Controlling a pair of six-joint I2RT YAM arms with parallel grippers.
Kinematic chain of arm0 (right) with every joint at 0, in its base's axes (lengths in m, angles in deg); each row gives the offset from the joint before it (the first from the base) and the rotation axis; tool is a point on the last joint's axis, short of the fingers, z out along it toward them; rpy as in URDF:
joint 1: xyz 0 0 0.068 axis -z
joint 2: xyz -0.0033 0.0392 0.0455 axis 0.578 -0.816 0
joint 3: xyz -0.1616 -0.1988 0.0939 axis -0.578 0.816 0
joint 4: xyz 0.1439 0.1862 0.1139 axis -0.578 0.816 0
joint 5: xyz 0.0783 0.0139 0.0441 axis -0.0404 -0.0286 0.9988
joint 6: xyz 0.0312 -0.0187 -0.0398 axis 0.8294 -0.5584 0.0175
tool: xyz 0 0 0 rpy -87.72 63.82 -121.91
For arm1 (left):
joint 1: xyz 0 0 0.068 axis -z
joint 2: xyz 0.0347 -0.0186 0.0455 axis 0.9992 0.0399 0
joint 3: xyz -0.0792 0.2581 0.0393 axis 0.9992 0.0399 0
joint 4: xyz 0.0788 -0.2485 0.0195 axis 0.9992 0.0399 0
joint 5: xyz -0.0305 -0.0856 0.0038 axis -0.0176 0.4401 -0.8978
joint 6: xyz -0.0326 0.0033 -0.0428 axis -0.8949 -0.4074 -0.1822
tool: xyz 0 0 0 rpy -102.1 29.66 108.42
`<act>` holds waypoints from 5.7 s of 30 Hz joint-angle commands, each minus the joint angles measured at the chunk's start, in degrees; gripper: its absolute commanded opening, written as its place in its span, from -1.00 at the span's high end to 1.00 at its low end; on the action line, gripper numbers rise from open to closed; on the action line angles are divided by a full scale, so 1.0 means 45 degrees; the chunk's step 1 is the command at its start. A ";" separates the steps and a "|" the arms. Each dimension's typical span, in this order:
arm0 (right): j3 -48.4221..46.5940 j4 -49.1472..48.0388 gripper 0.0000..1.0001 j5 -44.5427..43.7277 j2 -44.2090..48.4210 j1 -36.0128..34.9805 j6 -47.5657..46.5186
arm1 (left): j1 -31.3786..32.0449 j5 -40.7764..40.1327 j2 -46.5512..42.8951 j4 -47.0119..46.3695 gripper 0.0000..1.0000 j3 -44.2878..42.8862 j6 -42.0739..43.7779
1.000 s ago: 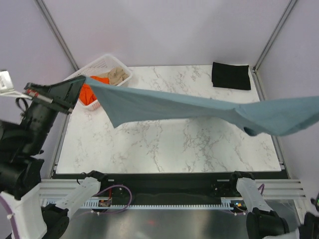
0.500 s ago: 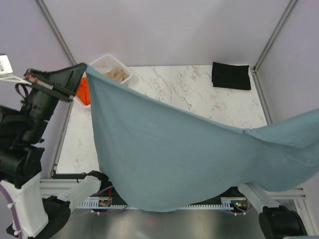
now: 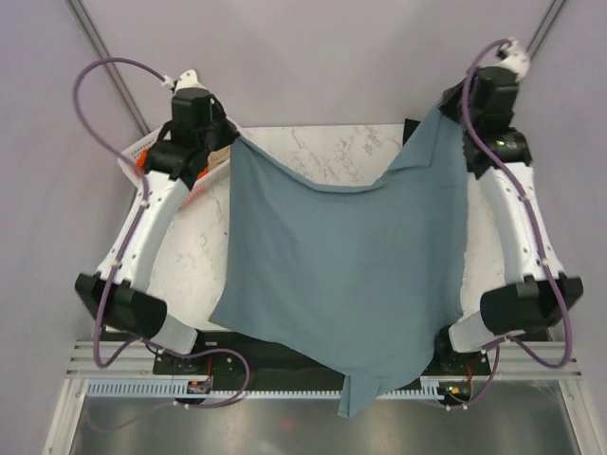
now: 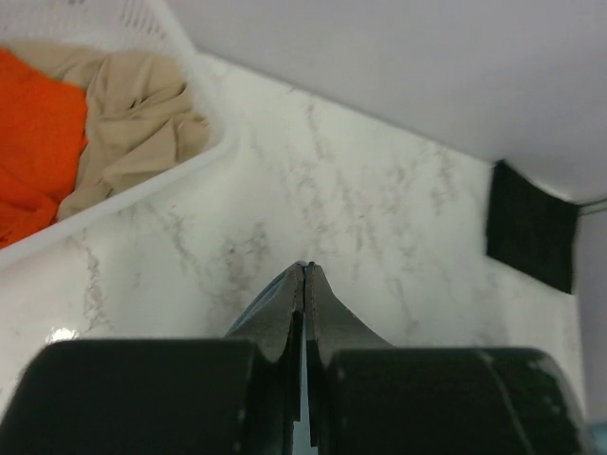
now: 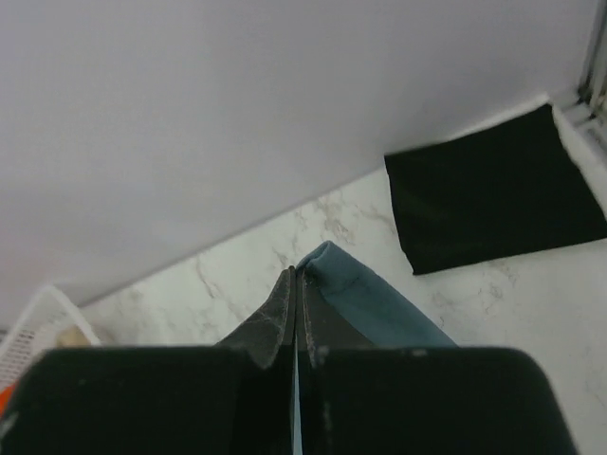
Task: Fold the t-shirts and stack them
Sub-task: Flatten the tshirt out, then fold the tshirt
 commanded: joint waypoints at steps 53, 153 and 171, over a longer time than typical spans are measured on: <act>-0.6923 0.1789 1.00 0.1856 0.4775 -0.0983 0.3409 | -0.2239 0.4213 -0.6762 -0.0652 0.95 -0.3092 0.0207; 1.4545 -0.0223 0.03 0.2053 0.2642 -0.1159 0.6416 | -0.3215 0.5500 -0.1934 -0.4442 -0.50 0.7279 0.1540; 1.3120 0.5791 0.11 -0.1970 0.2971 0.1554 0.6513 | -0.3001 0.9231 -0.2090 -0.3621 -0.53 0.8216 0.0541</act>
